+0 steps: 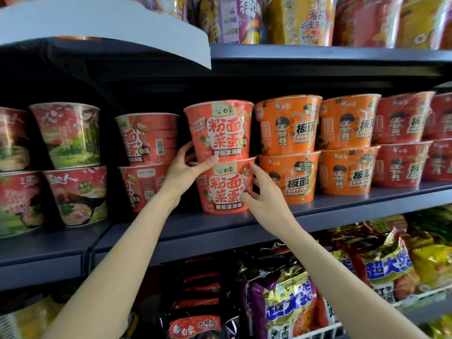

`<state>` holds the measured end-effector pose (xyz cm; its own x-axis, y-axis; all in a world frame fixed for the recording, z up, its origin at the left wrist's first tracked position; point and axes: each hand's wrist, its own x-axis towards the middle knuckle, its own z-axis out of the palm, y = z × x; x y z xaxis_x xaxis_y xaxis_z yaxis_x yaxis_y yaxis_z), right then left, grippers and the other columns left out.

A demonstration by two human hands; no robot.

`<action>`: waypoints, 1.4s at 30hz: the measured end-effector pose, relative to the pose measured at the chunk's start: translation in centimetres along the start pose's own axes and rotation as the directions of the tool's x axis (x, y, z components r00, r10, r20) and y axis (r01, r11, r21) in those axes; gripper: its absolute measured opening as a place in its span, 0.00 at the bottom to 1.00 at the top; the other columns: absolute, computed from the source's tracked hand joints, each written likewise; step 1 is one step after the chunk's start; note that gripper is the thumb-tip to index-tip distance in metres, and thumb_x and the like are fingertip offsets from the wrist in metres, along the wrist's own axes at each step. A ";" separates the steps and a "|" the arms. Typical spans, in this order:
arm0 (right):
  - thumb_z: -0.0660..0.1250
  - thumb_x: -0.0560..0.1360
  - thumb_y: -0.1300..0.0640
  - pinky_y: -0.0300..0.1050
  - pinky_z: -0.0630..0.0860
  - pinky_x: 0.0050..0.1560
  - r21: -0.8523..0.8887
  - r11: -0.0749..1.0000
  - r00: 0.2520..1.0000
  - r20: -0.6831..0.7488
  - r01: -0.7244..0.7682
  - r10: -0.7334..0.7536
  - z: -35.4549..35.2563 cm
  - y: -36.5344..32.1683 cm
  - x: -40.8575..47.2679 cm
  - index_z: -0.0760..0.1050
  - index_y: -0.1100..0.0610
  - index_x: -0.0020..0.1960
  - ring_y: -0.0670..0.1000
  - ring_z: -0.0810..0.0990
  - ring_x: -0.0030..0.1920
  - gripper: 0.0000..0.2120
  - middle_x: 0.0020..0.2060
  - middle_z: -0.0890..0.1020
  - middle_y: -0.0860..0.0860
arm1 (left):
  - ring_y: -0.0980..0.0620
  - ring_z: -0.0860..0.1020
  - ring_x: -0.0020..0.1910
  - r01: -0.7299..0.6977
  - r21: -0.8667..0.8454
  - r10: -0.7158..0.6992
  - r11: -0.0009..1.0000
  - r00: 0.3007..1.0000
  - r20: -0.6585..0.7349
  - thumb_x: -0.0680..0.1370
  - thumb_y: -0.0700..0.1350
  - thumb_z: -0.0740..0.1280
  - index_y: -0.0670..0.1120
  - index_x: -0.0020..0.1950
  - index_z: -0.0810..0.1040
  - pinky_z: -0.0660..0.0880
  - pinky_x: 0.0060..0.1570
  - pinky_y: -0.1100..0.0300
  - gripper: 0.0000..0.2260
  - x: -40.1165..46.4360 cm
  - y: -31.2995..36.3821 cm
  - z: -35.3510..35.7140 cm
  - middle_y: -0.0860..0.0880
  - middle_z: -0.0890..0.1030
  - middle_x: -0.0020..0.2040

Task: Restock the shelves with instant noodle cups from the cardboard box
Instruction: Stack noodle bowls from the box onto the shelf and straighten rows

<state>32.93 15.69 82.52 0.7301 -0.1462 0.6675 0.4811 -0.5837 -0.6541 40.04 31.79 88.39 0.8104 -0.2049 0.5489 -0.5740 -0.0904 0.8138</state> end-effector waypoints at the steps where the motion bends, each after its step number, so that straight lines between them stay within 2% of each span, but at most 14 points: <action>1: 0.64 0.77 0.59 0.50 0.67 0.70 0.001 1.000 1.000 0.000 0.004 -0.004 0.0 0.1 0.0 0.53 0.54 0.77 0.48 0.63 0.72 0.32 0.74 0.62 0.49 | 0.55 0.73 0.57 -0.004 -0.013 0.004 1.000 1.000 0.003 0.67 0.56 0.73 0.55 0.73 0.62 0.69 0.54 0.59 0.37 0.0 -0.1 0.0 0.54 0.74 0.60; 5: 0.63 0.77 0.59 0.51 0.68 0.70 -0.023 1.000 1.000 -0.004 0.018 -0.019 0.0 0.1 -0.1 0.54 0.55 0.77 0.48 0.64 0.72 0.32 0.74 0.62 0.49 | 0.53 0.74 0.61 -0.007 -0.018 0.008 1.000 1.000 0.008 0.63 0.59 0.72 0.55 0.73 0.62 0.69 0.57 0.57 0.41 0.1 -0.5 -0.1 0.51 0.75 0.63; 9: 0.63 0.77 0.61 0.34 0.64 0.65 -0.156 0.980 0.980 -0.140 0.120 -0.142 -0.4 -1.4 -0.9 0.59 0.55 0.75 0.44 0.65 0.70 0.28 0.72 0.65 0.48 | 0.55 0.73 0.60 -0.048 0.149 0.045 0.988 0.999 0.023 0.70 0.60 0.69 0.55 0.74 0.59 0.68 0.57 0.58 0.36 -0.4 0.0 -0.2 0.52 0.73 0.66; 12: 0.61 0.76 0.64 0.36 0.70 0.62 -0.133 0.936 0.921 -0.178 0.325 -0.345 0.2 -3.8 -1.7 0.69 0.56 0.68 0.44 0.72 0.63 0.20 0.62 0.75 0.48 | 0.55 0.70 0.65 -0.233 0.394 0.296 0.889 0.949 -0.106 0.76 0.57 0.65 0.53 0.72 0.64 0.66 0.61 0.60 0.27 -1.8 -0.1 -2.4 0.53 0.71 0.69; 15: 0.61 0.75 0.65 0.33 0.73 0.57 -0.013 0.931 0.930 -0.021 0.366 -0.366 2.9 -5.9 -1.9 0.73 0.55 0.65 0.41 0.77 0.56 0.19 0.56 0.80 0.47 | 0.51 0.73 0.61 -0.279 0.585 0.491 0.762 0.837 -0.240 0.77 0.51 0.66 0.51 0.67 0.70 0.69 0.59 0.57 0.19 -3.1 -1.4 -6.5 0.51 0.74 0.62; 17: 0.61 0.77 0.63 0.33 0.72 0.58 0.041 0.960 0.947 0.157 0.276 -0.279 5.5 -6.8 -1.0 0.67 0.53 0.70 0.42 0.75 0.58 0.22 0.61 0.76 0.47 | 0.49 0.72 0.61 -0.178 0.655 0.444 0.735 0.856 -0.266 0.76 0.49 0.67 0.50 0.67 0.68 0.68 0.58 0.57 0.21 -3.3 -2.5 -9.3 0.48 0.72 0.64; 19: 0.62 0.78 0.58 0.35 0.68 0.59 0.009 0.983 0.943 0.280 0.182 -0.177 8.4 -7.2 0.8 0.58 0.52 0.75 0.45 0.72 0.61 0.27 0.63 0.71 0.47 | 0.46 0.70 0.65 -0.009 0.618 0.235 0.786 0.929 -0.286 0.76 0.49 0.67 0.50 0.72 0.63 0.67 0.59 0.55 0.26 -2.8 -3.2 -11.6 0.45 0.69 0.69; 22: 0.65 0.76 0.55 0.44 0.63 0.67 -0.017 0.999 0.963 0.266 0.049 -0.042 12.5 -6.9 4.4 0.49 0.55 0.77 0.56 0.65 0.69 0.36 0.70 0.65 0.57 | 0.46 0.67 0.69 0.157 0.391 -0.060 0.907 0.967 -0.249 0.77 0.49 0.67 0.50 0.76 0.55 0.65 0.63 0.56 0.32 -1.9 -3.6 -13.3 0.45 0.65 0.73; 24: 0.66 0.75 0.53 0.51 0.57 0.73 -0.008 0.997 0.971 0.229 -0.072 0.072 14.4 -6.8 6.4 0.39 0.58 0.77 0.62 0.55 0.74 0.44 0.75 0.53 0.63 | 0.47 0.64 0.72 0.170 0.354 -0.112 0.920 0.978 -0.178 0.77 0.49 0.66 0.51 0.77 0.48 0.62 0.65 0.58 0.35 -1.3 -3.6 -13.2 0.46 0.62 0.75; 26: 0.70 0.73 0.51 0.53 0.58 0.73 0.081 0.983 0.964 0.224 -0.164 0.142 15.5 -7.0 7.7 0.36 0.59 0.77 0.61 0.57 0.74 0.49 0.76 0.52 0.62 | 0.49 0.61 0.73 0.177 0.332 -0.146 0.927 0.982 -0.117 0.77 0.49 0.66 0.50 0.78 0.43 0.59 0.64 0.61 0.39 -0.9 -3.5 -12.7 0.49 0.60 0.75; 32: 0.70 0.68 0.50 0.53 0.72 0.65 0.148 0.983 0.975 0.212 -0.107 0.075 15.2 -7.4 5.6 0.45 0.52 0.77 0.53 0.74 0.64 0.47 0.67 0.72 0.52 | 0.51 0.67 0.69 0.146 0.317 -0.117 0.937 0.987 -0.107 0.76 0.41 0.66 0.52 0.78 0.50 0.62 0.59 0.62 0.36 -1.9 -3.6 -13.7 0.50 0.66 0.73; 35: 0.68 0.73 0.56 0.41 0.73 0.60 0.184 0.981 0.974 0.228 -0.054 0.011 13.4 -8.1 3.1 0.53 0.47 0.74 0.40 0.76 0.56 0.36 0.59 0.77 0.42 | 0.52 0.67 0.69 0.071 0.334 -0.037 0.940 0.994 -0.105 0.75 0.44 0.69 0.53 0.77 0.52 0.63 0.63 0.59 0.36 -3.6 -3.6 -14.6 0.52 0.66 0.73; 38: 0.65 0.76 0.60 0.28 0.68 0.49 0.220 0.975 0.964 0.266 -0.030 -0.030 11.1 -8.3 0.2 0.58 0.37 0.65 0.23 0.73 0.45 0.27 0.48 0.73 0.28 | 0.53 0.67 0.70 0.030 0.302 -0.001 0.953 0.995 -0.097 0.71 0.54 0.71 0.54 0.77 0.52 0.64 0.68 0.54 0.40 -5.0 -3.2 -14.7 0.53 0.66 0.73; 42: 0.64 0.77 0.58 0.27 0.67 0.56 0.160 0.987 0.971 0.233 0.009 -0.046 9.6 -7.9 -1.5 0.57 0.41 0.71 0.27 0.70 0.54 0.29 0.55 0.67 0.26 | 0.54 0.64 0.72 0.054 0.197 -0.026 0.979 0.989 -0.143 0.66 0.60 0.71 0.53 0.77 0.47 0.62 0.69 0.56 0.48 -6.1 -2.8 -12.9 0.53 0.63 0.74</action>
<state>32.70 28.19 83.22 0.8000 0.0712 0.5958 0.5589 -0.4495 -0.6968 38.18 45.92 85.20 0.8334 -0.0612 0.5493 -0.5412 -0.2917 0.7887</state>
